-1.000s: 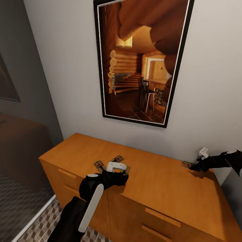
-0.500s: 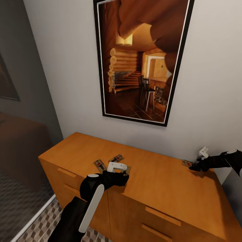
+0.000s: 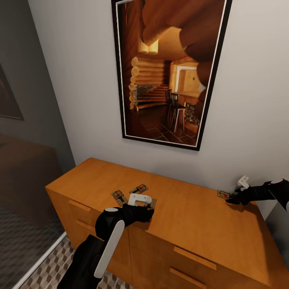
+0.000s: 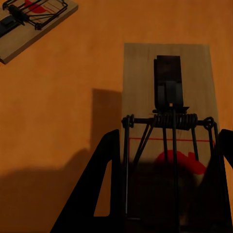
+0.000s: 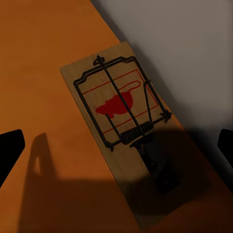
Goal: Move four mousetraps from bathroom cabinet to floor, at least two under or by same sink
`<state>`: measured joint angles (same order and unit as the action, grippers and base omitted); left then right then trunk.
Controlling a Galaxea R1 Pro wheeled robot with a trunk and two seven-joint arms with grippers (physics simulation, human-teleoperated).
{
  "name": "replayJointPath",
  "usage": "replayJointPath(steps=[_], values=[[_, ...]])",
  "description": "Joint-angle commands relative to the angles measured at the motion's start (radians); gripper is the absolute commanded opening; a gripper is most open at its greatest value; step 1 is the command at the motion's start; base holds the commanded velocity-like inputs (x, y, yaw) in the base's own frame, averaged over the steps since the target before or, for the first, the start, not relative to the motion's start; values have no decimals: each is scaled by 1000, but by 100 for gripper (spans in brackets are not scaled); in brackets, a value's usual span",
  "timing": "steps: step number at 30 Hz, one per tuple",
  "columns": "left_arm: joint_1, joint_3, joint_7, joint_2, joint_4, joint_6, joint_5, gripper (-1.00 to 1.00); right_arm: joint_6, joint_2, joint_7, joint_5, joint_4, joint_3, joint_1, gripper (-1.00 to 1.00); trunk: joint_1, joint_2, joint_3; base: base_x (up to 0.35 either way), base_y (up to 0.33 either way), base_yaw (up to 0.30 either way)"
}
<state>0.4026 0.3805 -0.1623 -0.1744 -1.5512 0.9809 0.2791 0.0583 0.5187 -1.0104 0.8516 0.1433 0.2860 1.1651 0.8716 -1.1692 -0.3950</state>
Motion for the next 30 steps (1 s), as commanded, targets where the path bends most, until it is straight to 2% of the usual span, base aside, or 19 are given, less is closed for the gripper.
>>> replayJointPath(steps=[1,3,9,30], values=[[1,0,-11,0,-1,4,9,-100,6,0,-5,5,1,8,1,100,0,-1,-1,0,0,0],[1,0,-11,0,-1,4,9,-100,6,0,-5,6,1,8,1,100,0,-1,-1,0,0,0],[1,0,-11,0,0,4,9,-100,6,0,-5,6,1,8,1,100,23,-43,-20,0,0,0],[1,1,-11,0,0,4,9,-100,6,0,-5,6,1,8,1,100,27,-50,-23,0,0,0]])
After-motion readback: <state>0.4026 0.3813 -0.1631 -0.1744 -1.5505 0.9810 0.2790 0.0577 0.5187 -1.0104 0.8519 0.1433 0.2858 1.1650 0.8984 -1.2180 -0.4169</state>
